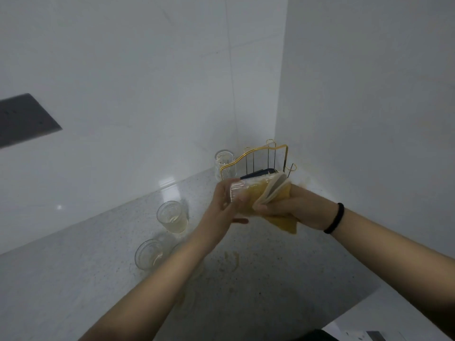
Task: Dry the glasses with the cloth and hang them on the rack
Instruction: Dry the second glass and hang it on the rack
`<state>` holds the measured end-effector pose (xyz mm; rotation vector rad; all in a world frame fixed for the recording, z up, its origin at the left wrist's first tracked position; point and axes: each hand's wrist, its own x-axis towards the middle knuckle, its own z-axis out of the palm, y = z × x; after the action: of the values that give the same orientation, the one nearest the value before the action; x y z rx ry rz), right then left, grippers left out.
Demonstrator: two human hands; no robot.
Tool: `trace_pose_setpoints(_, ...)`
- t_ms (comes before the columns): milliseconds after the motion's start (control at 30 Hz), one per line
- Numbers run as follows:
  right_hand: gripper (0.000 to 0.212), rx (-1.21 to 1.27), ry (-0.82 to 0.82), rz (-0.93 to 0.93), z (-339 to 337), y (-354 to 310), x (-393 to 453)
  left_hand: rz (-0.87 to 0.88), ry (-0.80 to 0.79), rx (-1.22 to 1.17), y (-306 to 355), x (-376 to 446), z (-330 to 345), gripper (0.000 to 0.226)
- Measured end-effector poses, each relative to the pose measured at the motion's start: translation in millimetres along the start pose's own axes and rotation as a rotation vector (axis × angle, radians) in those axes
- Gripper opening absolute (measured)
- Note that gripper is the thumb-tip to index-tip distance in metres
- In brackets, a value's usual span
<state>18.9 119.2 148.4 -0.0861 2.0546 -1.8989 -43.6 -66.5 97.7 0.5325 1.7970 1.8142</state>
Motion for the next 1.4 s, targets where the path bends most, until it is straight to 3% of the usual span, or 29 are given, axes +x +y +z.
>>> trace_pose_setpoints(67, 0.038, 0.223, -0.026, 0.062, 1, 2, 3, 0.207, 0.112, 0.146, -7, -2, 6, 0.045)
trace_pose_setpoints(133, 0.04, 0.184, -0.055, 0.054, 4, 4, 5, 0.189, 0.137, 0.077, -5, 0, 9, 0.042)
trace_pose_setpoints(200, 0.031, -0.134, -0.097, -0.015, 8, 2, 3, 0.026, 0.096, -0.053, -1, 3, 7, 0.053)
trace_pose_setpoints(300, 0.035, -0.924, -0.107, -0.16, 15, 12, 4, -0.335, -0.004, -0.207, 5, 9, 0, 0.066)
trace_pose_setpoints(367, 0.04, -1.083, -0.095, -0.17, 21, 20, 4, -0.494, -0.033, -0.226, 8, 9, -3, 0.064)
trace_pose_setpoints(433, 0.036, -0.907, -0.068, -0.151, 16, 22, 4, -0.457, -0.05, -0.167, 5, 8, -4, 0.062)
trace_pose_setpoints(567, 0.037, -0.004, -0.037, 0.028, -2, 13, 1, 0.088, 0.057, 0.176, -9, -1, 2, 0.045)
trace_pose_setpoints(633, 0.045, 0.217, -0.052, 0.078, 0, 13, 2, 0.229, 0.087, 0.175, -12, -3, 8, 0.047)
trace_pose_setpoints(667, 0.049, 0.203, -0.048, 0.078, 3, 12, 3, 0.225, 0.09, 0.149, -10, -4, 9, 0.046)
trace_pose_setpoints(733, 0.047, -0.075, -0.024, 0.015, 7, 11, 2, 0.12, 0.081, 0.083, -4, -2, 9, 0.048)
trace_pose_setpoints(833, 0.037, -0.641, -0.014, -0.159, 9, 11, -1, -0.235, 0.005, -0.092, 11, 4, 5, 0.06)
trace_pose_setpoints(933, 0.034, -0.63, 0.005, -0.201, 7, 10, -1, -0.449, -0.097, -0.125, 22, 8, 1, 0.062)
trace_pose_setpoints(1000, 0.034, -0.443, 0.029, -0.121, 1, 5, 1, -0.384, -0.086, -0.072, 22, 9, 1, 0.069)
trace_pose_setpoints(1133, 0.044, 0.218, 0.005, 0.014, -3, 2, 4, 0.231, 0.108, 0.206, 2, 1, 10, 0.044)
trace_pose_setpoints(1200, 0.039, 0.171, 0.001, -0.013, -1, 2, 7, 0.271, 0.184, 0.184, 3, 1, 15, 0.041)
trace_pose_setpoints(1267, 0.027, -0.109, -0.007, -0.085, 3, 0, 6, 0.139, 0.182, 0.054, 9, 4, 15, 0.043)
trace_pose_setpoints(1400, 0.017, -0.697, -0.075, -0.208, 11, 7, 4, -0.425, -0.026, -0.197, 26, 9, 0, 0.052)
